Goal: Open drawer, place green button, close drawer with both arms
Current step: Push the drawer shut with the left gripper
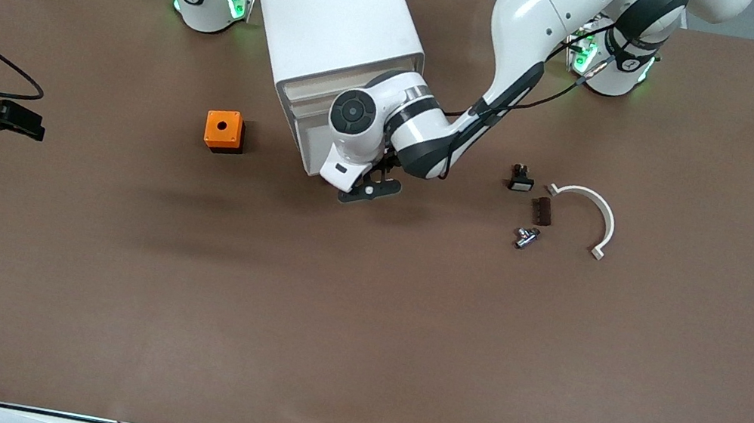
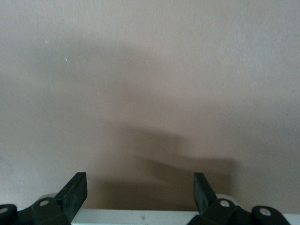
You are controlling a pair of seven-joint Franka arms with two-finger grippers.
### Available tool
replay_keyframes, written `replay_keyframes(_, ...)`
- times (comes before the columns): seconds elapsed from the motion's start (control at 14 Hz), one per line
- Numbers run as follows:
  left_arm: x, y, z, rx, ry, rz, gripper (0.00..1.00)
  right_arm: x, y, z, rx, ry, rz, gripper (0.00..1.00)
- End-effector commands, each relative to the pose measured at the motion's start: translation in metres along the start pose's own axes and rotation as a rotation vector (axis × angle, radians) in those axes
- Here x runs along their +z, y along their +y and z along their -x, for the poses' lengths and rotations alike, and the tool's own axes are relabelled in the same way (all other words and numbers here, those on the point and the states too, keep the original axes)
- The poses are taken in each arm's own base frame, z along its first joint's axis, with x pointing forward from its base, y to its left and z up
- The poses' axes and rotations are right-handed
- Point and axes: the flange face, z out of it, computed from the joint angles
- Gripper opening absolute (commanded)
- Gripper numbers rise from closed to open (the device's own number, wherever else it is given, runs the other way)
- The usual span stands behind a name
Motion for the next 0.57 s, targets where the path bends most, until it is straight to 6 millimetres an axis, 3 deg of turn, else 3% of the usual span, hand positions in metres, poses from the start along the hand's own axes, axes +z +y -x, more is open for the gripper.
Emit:
replay_keyframes(0.0,-0.003,0.003,0.012,-0.023,-0.048,0.025,1.0,-0.018,0.004,0.003,0.009,0.032,0.016,1.0)
replay_keyframes(0.22,0.001,0.005,0.022,-0.048,-0.115,0.036,1.0,-0.031,0.003,0.004,0.007,0.053,0.023,1.0)
replay_keyframes(0.5,0.001,0.01,0.039,-0.055,-0.166,0.048,1.0,-0.042,0.008,0.023,0.014,0.016,-0.046,1.0)
